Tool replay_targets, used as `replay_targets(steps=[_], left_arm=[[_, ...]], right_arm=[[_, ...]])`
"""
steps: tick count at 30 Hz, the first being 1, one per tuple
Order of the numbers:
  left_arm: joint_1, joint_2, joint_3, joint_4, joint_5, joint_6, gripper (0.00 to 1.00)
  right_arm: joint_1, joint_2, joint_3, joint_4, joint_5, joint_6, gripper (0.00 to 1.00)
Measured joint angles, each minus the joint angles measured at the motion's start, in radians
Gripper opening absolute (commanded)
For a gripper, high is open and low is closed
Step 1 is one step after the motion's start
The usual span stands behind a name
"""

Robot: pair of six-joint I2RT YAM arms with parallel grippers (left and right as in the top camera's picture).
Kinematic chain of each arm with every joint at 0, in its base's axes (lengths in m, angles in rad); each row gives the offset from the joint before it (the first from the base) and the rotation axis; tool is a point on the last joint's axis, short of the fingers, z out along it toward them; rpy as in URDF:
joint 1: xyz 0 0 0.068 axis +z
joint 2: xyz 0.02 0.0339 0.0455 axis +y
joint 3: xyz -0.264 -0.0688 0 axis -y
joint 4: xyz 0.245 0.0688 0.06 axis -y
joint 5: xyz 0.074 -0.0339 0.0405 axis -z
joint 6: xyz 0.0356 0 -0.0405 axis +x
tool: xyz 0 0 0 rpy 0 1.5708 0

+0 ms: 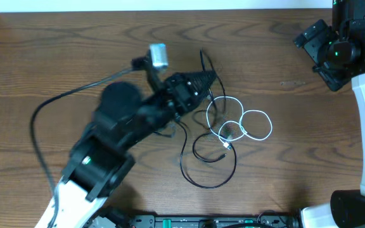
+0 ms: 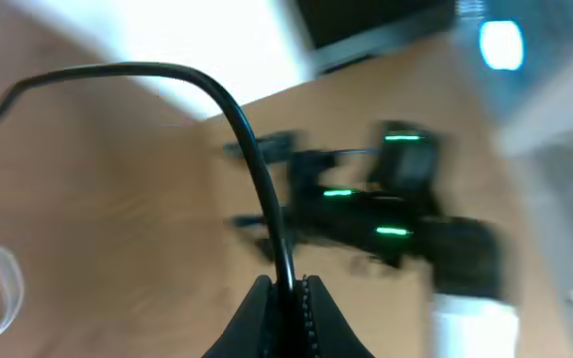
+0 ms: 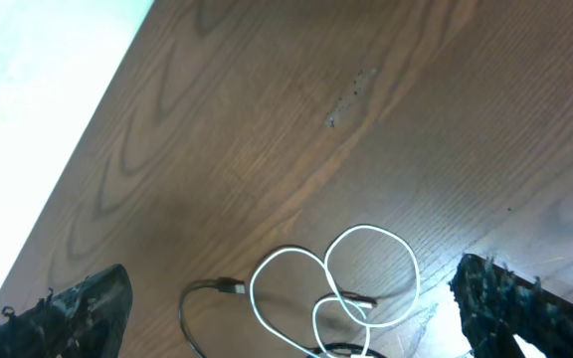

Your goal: Untangle cables

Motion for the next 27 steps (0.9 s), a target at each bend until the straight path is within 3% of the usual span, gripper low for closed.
replay_targets(steps=[9,20,27], left_arm=[[0.0,-0.064,0.003,0.248,-0.072,0.007,0.07],[0.001,-0.05,0.002,0.264,-0.457,0.011,0.07],[0.061,0.097,0.126,0.179,-0.543,0.192,0.07]], right_arm=[[0.0,0.0,0.0,0.0,0.0,0.0,0.99],[0.0,0.0,0.0,0.0,0.0,0.0,0.99],[0.0,0.0,0.0,-0.001,0.0,0.0,0.99]])
